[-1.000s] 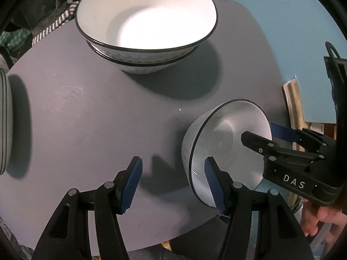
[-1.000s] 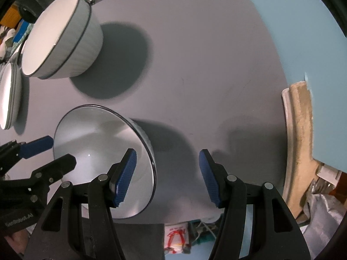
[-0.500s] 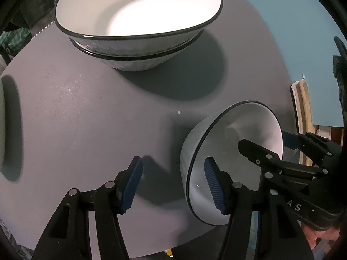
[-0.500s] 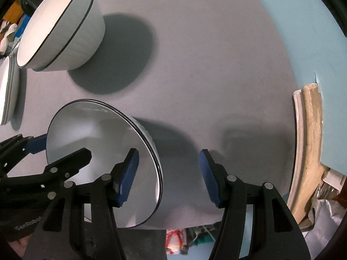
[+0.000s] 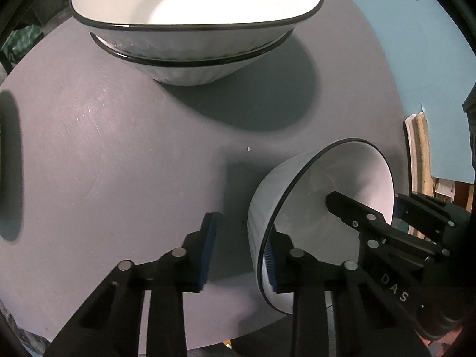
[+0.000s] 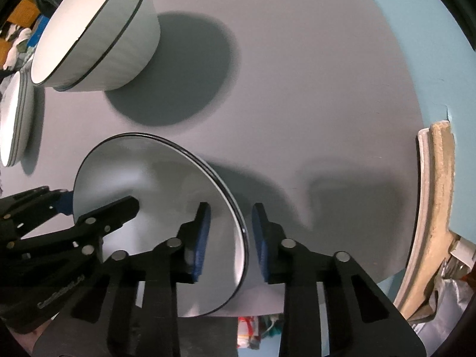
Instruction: Organize plates and bowls
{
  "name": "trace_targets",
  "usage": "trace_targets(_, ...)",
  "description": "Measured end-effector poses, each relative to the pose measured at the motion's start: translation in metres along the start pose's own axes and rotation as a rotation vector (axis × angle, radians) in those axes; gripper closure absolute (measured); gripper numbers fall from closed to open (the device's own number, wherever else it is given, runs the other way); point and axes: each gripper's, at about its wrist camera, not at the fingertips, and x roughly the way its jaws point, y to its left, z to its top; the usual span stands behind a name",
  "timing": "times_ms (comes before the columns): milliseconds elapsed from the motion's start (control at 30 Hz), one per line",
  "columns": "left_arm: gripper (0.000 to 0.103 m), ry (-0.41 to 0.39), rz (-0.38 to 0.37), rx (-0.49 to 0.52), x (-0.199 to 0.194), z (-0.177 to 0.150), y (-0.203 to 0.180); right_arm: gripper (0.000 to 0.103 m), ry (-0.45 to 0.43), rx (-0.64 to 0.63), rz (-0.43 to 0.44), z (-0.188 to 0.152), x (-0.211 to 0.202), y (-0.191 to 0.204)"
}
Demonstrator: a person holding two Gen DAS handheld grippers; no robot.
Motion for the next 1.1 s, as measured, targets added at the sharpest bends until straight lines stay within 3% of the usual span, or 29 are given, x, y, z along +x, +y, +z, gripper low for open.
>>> trace_targets(333,0.093,0.038,-0.047,0.003,0.003,-0.004,0.005,0.09,0.017,0.007,-0.014,0.007,-0.004,0.01)
trace_targets(533,0.094,0.035,-0.004,0.039,0.001,-0.009,-0.004,0.094,0.03,0.03,-0.014,0.012,-0.004,0.007)
trace_targets(1100,0.094,0.058,-0.035,0.018,-0.001,-0.007,0.002,0.096,0.058,0.036,-0.005,0.018,-0.015,0.005)
